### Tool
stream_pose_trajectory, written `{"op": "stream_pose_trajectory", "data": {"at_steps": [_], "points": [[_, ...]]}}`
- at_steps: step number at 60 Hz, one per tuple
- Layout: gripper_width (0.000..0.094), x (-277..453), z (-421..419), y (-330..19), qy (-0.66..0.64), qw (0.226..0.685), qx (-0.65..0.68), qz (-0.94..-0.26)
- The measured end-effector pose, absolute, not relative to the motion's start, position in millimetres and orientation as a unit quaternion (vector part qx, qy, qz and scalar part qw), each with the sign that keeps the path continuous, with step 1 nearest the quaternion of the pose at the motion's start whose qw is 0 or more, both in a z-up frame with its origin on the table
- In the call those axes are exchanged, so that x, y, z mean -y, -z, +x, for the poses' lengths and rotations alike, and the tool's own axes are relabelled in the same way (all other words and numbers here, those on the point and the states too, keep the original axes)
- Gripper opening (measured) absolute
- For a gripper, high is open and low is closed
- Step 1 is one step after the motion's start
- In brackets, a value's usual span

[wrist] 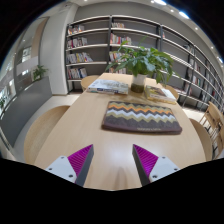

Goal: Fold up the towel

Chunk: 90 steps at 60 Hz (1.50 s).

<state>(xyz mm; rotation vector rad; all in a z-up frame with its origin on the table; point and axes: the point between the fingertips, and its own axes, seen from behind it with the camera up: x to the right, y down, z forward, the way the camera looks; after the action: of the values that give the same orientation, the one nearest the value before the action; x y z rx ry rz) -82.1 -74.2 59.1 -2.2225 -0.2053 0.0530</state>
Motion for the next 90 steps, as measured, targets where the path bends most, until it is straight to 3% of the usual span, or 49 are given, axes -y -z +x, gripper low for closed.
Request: {"op": "stream_pose_trajectory", "data": {"at_steps": [2,12,24,26,28,30,32,33,41,52,59,64,67,70,75,82,90], "points": [[0.0781,31.5,-111.7,-42.8,-0.019,0.445,0.077,-0.892],[0.0764,-73.9,-139.8,-32.4,-0.020,0.449,0.070,-0.890],[0.0677,-134.6,-153.4,5.9,-0.006,0.423,0.095,-0.901],[0.0573,-143.0,-147.1,2.3,0.002,0.432,0.084,-0.898],[0.0368,-143.4,-138.2,3.9,0.016,0.430,0.074,-0.900],[0.0231,-145.9,-129.4,3.9,0.026,0.432,0.071,-0.899],[0.0100,-146.8,-122.6,3.1,0.038,0.438,0.074,-0.895],[0.0078,-146.7,-121.4,2.6,0.039,0.441,0.076,-0.894],[0.0039,-140.2,-118.9,-8.9,0.010,0.420,0.071,-0.905],[0.0037,-146.0,-26.0,-108.1,0.047,0.477,0.029,-0.877],[0.0038,-149.9,60.0,-121.8,0.080,0.483,0.013,-0.872],[0.0078,-149.3,109.6,-107.3,0.074,0.474,0.011,-0.877],[0.0219,-149.3,135.7,-83.1,0.074,0.462,0.016,-0.883],[0.0445,-147.5,156.5,-62.1,0.083,0.444,0.023,-0.892],[0.0570,-135.2,171.8,-42.2,0.085,0.421,0.046,-0.902],[0.0727,-119.0,164.6,-72.6,0.069,0.446,0.055,-0.891],[0.0816,-89.6,146.7,-142.7,0.054,0.483,0.049,-0.872]]}}
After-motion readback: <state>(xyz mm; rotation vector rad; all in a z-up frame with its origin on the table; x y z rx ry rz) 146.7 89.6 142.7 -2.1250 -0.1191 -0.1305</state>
